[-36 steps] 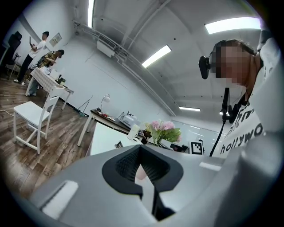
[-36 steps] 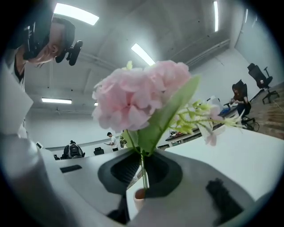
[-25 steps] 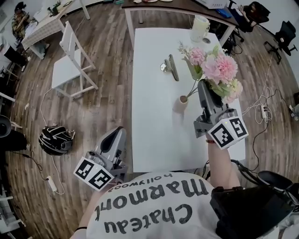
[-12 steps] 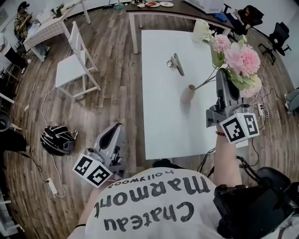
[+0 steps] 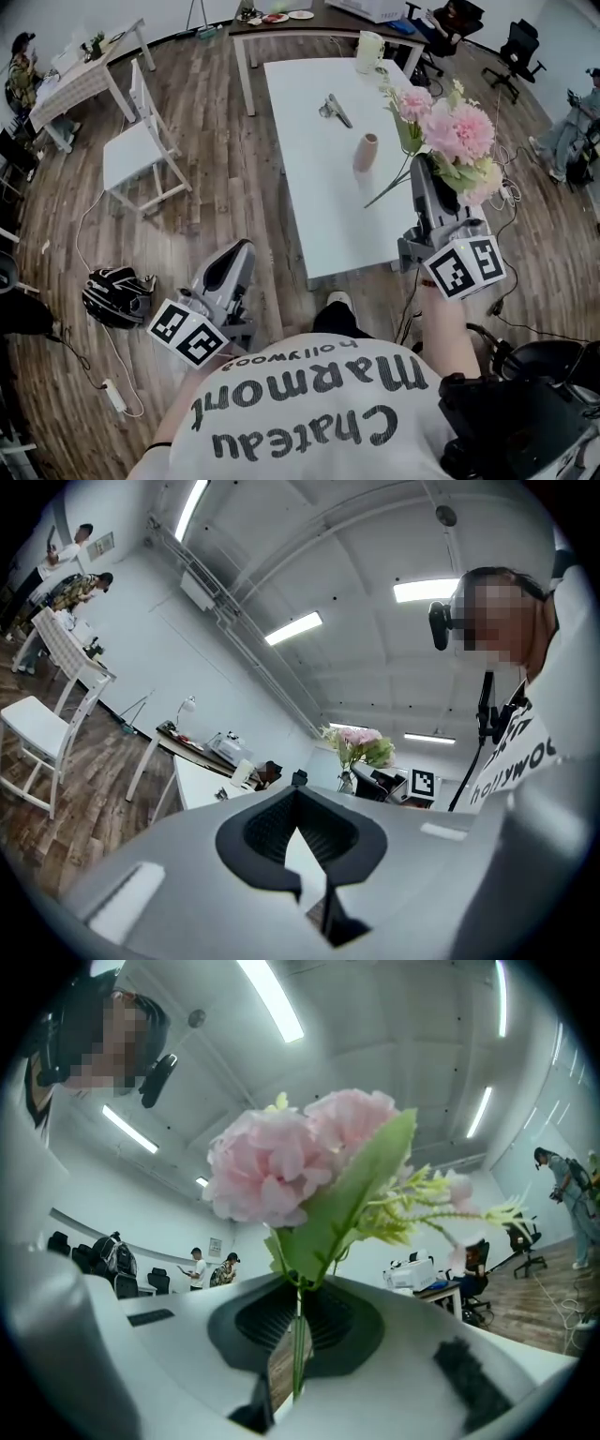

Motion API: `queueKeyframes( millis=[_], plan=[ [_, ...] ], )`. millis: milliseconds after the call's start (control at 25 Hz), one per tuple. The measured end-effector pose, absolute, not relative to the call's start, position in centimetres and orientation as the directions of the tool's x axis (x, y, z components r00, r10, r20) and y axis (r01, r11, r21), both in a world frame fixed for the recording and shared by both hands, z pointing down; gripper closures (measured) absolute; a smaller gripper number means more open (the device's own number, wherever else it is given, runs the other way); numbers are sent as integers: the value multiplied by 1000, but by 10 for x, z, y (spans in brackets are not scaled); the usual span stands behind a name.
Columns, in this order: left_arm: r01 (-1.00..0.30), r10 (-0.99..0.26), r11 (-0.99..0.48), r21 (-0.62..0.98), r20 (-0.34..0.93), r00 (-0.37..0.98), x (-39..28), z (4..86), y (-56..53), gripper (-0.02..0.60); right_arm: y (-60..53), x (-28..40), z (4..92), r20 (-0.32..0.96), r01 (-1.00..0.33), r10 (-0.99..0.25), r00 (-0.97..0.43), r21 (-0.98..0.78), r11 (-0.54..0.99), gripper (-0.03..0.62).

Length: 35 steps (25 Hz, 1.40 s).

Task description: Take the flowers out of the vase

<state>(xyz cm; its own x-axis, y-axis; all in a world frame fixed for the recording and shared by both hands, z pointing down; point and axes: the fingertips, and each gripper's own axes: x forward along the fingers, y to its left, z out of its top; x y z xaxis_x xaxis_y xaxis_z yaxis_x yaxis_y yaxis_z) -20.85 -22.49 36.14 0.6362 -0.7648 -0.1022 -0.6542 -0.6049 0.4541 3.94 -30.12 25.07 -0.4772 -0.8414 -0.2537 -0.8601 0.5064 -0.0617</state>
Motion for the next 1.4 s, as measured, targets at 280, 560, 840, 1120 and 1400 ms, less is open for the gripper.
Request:
queueKeyframes(
  millis=[280, 560, 840, 1120, 1400],
  plan=[
    [-560, -680, -665, 494, -89, 728, -191, 370, -173, 578, -221, 41, 277, -158, -904, -901, -405, -81, 420, 566],
    [-515, -642, -685, 516, -93, 761, -178, 368, -133, 578, -168, 49, 285, -95, -921, -923, -372, -87, 380, 566],
    [-521, -642, -681, 514, -77, 763, -158, 370, -113, 577, -143, 57, 287, -96, -908, -911, -400, -91, 409, 566],
    [-533, -652, -670, 516, -67, 755, -116, 362, -89, 577, -116, 93, 292, -55, -888, -896, -441, -115, 445, 566],
    [-551, -665, -667, 502, -65, 744, -70, 359, -46, 578, -81, 142, 301, -51, -873, -887, -460, -158, 462, 568]
  ],
)
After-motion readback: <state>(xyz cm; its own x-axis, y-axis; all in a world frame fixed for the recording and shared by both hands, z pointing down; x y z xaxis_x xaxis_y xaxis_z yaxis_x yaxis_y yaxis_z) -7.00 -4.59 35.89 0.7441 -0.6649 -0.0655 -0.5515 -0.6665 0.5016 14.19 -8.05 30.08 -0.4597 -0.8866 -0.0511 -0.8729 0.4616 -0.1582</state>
